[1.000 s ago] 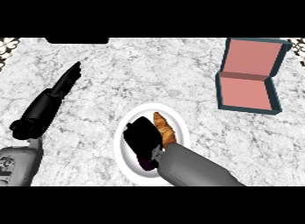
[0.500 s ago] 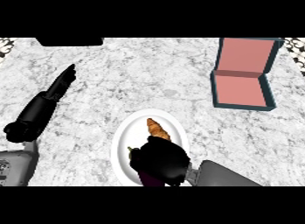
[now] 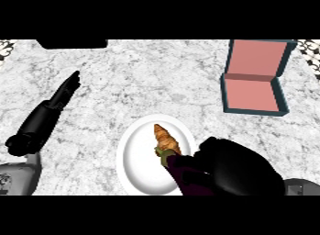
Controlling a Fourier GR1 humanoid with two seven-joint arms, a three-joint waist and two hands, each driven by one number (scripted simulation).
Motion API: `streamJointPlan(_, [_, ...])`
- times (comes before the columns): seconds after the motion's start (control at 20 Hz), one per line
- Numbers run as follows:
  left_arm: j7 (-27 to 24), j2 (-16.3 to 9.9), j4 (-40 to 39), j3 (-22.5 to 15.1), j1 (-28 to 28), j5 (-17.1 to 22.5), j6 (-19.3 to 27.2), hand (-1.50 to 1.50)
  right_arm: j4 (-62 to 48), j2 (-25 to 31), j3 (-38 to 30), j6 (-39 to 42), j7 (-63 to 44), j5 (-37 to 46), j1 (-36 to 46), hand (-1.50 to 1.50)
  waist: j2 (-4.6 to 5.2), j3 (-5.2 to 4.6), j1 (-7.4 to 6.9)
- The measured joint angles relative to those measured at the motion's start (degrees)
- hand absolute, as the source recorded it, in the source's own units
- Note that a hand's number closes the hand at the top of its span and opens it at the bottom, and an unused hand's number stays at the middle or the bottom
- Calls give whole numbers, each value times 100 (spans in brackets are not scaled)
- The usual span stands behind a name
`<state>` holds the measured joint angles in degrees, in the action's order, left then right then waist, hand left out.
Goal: Pick the eggplant from the plate and place it in the cardboard box
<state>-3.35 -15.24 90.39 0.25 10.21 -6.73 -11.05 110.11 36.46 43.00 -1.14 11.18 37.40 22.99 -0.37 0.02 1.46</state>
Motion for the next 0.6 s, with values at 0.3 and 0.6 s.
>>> streamJointPlan(0.3, [69,20,7,-14,98,2,-38,0,143,-16,-1481,98,-744,-1217,-102,150,27,-2,-50])
streamJointPlan(0.6, [57,91,-10,-55,160,-46,-50,0,-684,-56,-2692,415,-1082,-1981,391,150,43,-3,-149])
